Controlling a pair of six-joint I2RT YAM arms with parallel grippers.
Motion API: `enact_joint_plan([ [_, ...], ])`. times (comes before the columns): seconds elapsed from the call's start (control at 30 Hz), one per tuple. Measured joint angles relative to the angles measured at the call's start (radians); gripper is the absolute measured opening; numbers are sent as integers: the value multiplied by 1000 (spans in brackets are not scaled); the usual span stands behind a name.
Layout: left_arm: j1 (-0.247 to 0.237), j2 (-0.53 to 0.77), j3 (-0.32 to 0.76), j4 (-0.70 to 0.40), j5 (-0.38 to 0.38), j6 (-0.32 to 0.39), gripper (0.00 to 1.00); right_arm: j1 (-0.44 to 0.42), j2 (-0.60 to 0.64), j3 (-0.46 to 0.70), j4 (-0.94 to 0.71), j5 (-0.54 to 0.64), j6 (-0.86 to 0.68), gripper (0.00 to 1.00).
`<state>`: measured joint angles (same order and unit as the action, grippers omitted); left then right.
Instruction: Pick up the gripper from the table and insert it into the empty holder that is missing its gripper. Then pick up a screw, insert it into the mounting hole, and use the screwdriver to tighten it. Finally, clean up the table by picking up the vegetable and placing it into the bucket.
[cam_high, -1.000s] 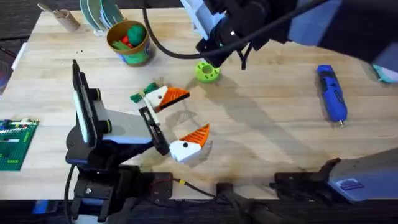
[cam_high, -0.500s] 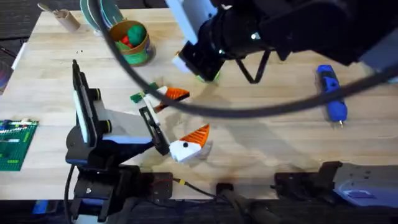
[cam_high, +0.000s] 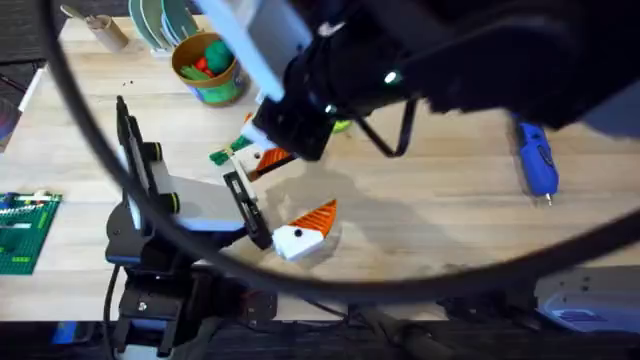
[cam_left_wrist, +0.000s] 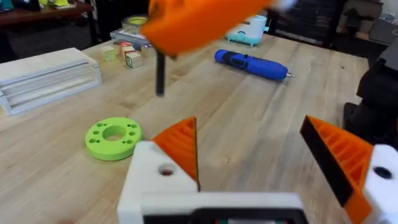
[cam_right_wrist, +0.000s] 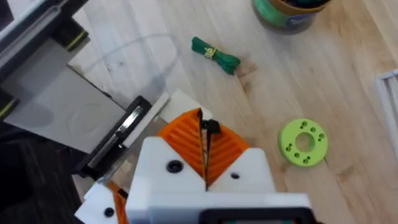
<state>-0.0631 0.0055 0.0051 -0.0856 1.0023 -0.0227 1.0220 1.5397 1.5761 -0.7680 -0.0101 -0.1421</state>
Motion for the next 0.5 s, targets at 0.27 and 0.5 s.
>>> enact_joint_plan([
  [0.27, 0, 0, 0, 0, 0, 0, 992, 18, 34, 0, -18, -7, 0, 8],
  [0.5, 0, 0, 0, 0, 0, 0, 993, 25, 66, 0, -6, -7, 0, 8],
])
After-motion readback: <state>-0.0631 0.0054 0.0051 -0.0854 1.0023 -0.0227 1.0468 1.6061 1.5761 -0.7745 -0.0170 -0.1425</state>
